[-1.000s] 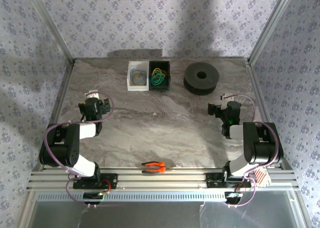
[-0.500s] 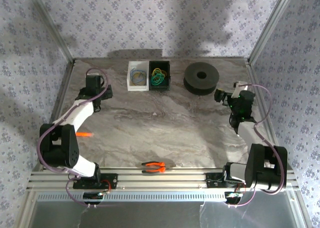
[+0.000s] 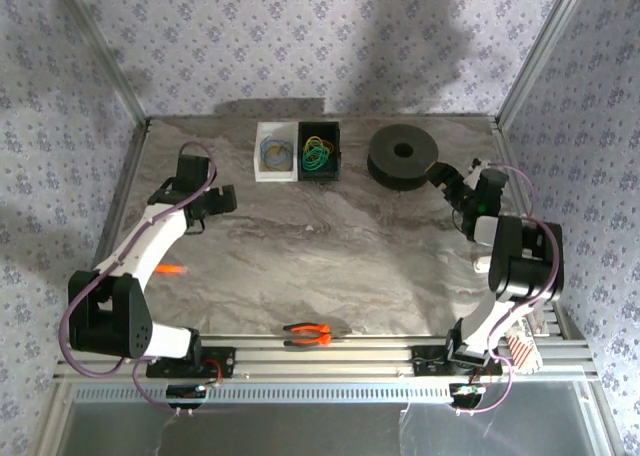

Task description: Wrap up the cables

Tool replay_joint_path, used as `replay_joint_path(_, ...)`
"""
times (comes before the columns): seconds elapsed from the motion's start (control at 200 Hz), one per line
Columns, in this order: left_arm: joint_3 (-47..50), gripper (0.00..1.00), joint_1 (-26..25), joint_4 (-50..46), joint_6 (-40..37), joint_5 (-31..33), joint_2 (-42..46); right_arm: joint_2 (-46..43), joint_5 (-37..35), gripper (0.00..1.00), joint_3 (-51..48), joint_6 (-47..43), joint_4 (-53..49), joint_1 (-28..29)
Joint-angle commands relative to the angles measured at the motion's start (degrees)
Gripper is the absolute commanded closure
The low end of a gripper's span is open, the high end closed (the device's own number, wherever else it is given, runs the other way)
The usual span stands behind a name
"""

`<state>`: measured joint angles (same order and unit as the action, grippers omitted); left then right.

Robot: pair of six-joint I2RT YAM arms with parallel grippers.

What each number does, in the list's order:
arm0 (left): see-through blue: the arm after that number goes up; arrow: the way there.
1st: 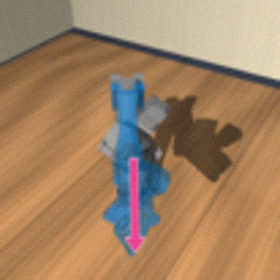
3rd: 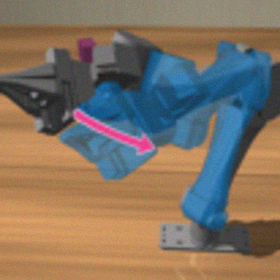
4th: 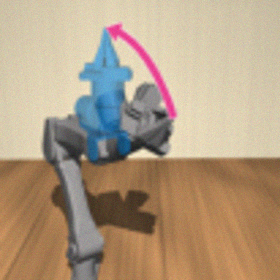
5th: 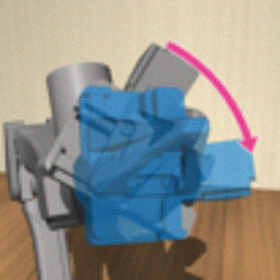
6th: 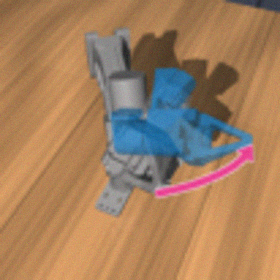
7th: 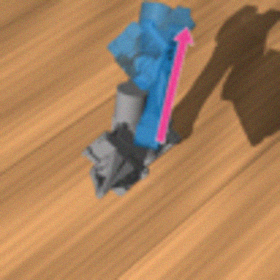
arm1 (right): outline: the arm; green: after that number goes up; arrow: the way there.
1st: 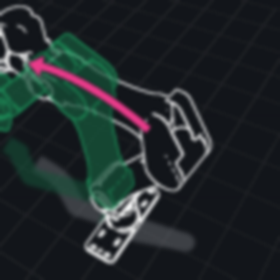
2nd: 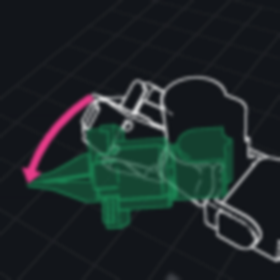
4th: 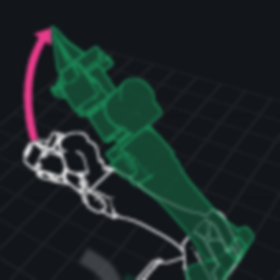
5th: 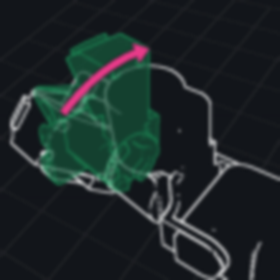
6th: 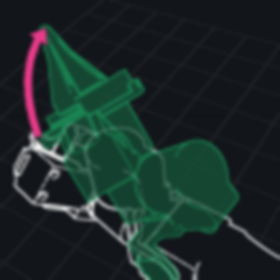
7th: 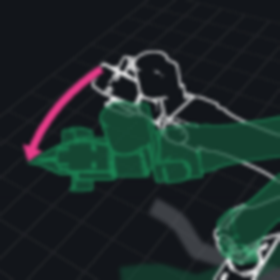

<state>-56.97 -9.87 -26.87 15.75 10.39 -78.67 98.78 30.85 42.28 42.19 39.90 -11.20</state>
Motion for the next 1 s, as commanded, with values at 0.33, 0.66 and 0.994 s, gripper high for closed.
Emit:
replay_joint_path(0.33,-0.8,0.00,-1.6,-3.5,0.4,-2.1,1.8,12.9,-3.0,0.27,10.5,7.5,6.1,3.6)
replay_joint_path(0.66,-0.6,0.00,-1.6,-3.4,0.1,-2.1,1.8,17.1,-5.5,0.47,13.0,9.2,7.3,5.1)
replay_joint_path(0.994,-0.1,0.00,-1.7,-2.9,0.1,-2.5,2.2,20.0,-7.2,0.67,15.9,12.1,7.7,6.2)
